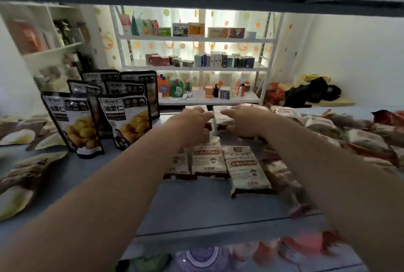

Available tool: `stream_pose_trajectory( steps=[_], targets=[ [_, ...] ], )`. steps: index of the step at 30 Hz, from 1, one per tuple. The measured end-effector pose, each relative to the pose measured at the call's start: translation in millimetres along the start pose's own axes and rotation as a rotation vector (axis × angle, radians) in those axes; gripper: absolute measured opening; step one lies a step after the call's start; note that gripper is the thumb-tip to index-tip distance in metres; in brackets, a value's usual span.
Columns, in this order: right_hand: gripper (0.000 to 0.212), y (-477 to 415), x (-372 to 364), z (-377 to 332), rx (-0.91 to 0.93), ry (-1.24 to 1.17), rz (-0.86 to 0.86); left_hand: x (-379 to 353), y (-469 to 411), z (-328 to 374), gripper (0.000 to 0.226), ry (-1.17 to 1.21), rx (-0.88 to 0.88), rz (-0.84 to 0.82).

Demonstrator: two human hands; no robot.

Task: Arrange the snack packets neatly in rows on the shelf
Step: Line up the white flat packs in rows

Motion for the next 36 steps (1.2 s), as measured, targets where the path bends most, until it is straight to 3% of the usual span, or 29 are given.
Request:
stream_pose_trajectory(
  steps=[3, 8, 16, 22, 25, 27, 31, 36],
  targets=[
    [0.059, -18.3, -9.5, 9.1, 0.031, 0.048, -0.072, -13.7, -26.3, -5.0, 0.051, 0.038, 0.049, -0.104],
    [0.049, -35.1, -8.7, -1.2, 0.142, 0.063, -0.017, -15.3, -31.1, -18.5, 0.04, 0.004, 0.127, -0.076],
    [0.051, -47.3, -7.6, -26.6, 0.171, -0.018, -0.021, -14.9, -16.5, -43.0, 0.049, 0.017, 0.294, -0.126],
    [0.05, 27.1, 4.6, -57.0, 0.344, -0.123, 0.0, 7.3, 58.0, -21.2, 0.053, 0.102, 0.153, 0.067],
    [0.078, 70.6, -8.7, -67.3, 0.337, -0.113, -0.204, 1.7, 107.2, -14.5, 0.07, 0.098, 0.092, -0.021],
    [0.089, 81.9, -14.6, -71.6, 0.3, -0.047, -0.208, -3.7, 121.1, -11.5, 0.077, 0.122, 0.07, -0.034],
    [0.073, 81.7, -16.7, -67.6, 0.242, -0.082, -0.122, -13.5, 121.1, -5.6, 0.073, 0.233, 0.031, 0.026],
    [0.071, 80.0, -21.0, -55.7, 0.169, -0.134, -0.107, -25.6, 114.6, -8.2, 0.067, 0.226, 0.025, 0.184]
  ],
)
Point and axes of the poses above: each hand's wrist, its own y-axis away from the middle knuckle, its own x-axis out of the back of the hand, z = x × y, the point moved 6 cm from there along -y, towards the middle knuckle, and after that the axes turned 4 degrees about -y, right-handed, at the moved point
